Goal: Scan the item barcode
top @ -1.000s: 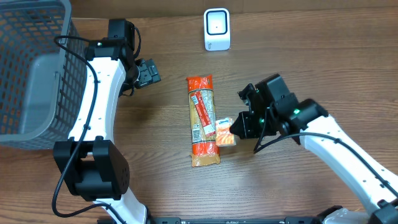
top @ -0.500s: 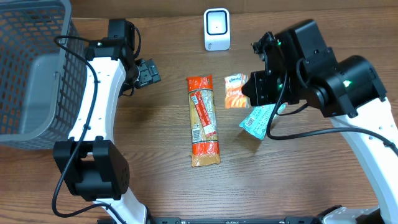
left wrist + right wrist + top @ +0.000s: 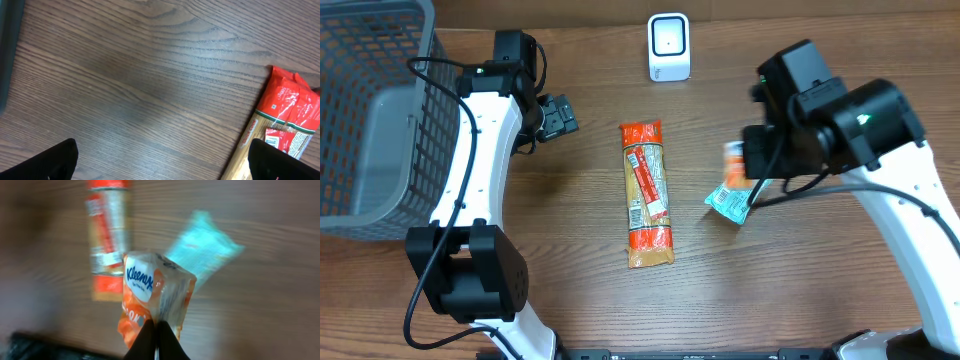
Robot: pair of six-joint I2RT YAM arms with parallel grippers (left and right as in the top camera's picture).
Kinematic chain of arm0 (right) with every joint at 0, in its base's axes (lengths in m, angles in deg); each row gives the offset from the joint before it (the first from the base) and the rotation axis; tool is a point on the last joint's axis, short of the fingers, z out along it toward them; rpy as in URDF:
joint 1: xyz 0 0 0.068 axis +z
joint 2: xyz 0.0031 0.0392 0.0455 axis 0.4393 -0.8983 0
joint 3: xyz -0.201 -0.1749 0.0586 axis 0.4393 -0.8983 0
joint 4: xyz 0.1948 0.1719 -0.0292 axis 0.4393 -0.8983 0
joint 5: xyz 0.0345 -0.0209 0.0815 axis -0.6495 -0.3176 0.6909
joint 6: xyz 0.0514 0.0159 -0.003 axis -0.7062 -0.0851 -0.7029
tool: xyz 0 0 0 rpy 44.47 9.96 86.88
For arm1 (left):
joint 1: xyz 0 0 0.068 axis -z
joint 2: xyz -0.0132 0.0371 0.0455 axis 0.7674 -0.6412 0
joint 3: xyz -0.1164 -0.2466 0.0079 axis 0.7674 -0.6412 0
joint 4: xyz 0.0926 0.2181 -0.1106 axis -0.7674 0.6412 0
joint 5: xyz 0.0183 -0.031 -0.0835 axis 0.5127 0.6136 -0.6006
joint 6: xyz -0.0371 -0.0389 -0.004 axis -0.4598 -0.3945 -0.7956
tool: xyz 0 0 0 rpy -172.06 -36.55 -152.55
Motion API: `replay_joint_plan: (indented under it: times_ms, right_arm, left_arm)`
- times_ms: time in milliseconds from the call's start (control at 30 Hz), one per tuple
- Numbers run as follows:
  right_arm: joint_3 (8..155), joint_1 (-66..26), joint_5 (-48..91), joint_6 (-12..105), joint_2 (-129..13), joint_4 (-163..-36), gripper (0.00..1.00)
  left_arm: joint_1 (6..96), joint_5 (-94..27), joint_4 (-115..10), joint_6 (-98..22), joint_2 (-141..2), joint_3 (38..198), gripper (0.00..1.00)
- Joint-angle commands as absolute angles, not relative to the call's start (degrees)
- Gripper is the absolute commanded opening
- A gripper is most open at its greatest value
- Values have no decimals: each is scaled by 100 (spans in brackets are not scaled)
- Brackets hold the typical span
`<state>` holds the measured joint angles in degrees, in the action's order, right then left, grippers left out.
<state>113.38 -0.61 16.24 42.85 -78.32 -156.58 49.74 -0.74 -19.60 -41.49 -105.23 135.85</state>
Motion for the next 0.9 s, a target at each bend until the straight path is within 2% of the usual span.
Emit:
replay_joint_plan:
  times_ms: [0,133,367,600,867]
  right_arm:
    - [11286,-725,741,3905,-7817,-15802,4]
    - [10888,-1398,1119,4209,-7817,-15645,4]
    - [9437,-2509,2153,4866,-7817,-14626,4]
    - [8071,-3730,4096,6040,-7819,-13475,4]
    - [6598,-3999,4492,6005,-7819,-11658,4]
  left_arm:
    - [4976,-67,-1969,-4037,-10391,13679,100]
    - [4976,-67,-1969,-4037,-10391,13679,100]
    - [4976,-67,-1969,-4037,-10391,13679,100]
    - [4976,-67,-1971,-4037,-10391,13679,100]
    - [4976,-67,-1971,-4037,-10391,13679,100]
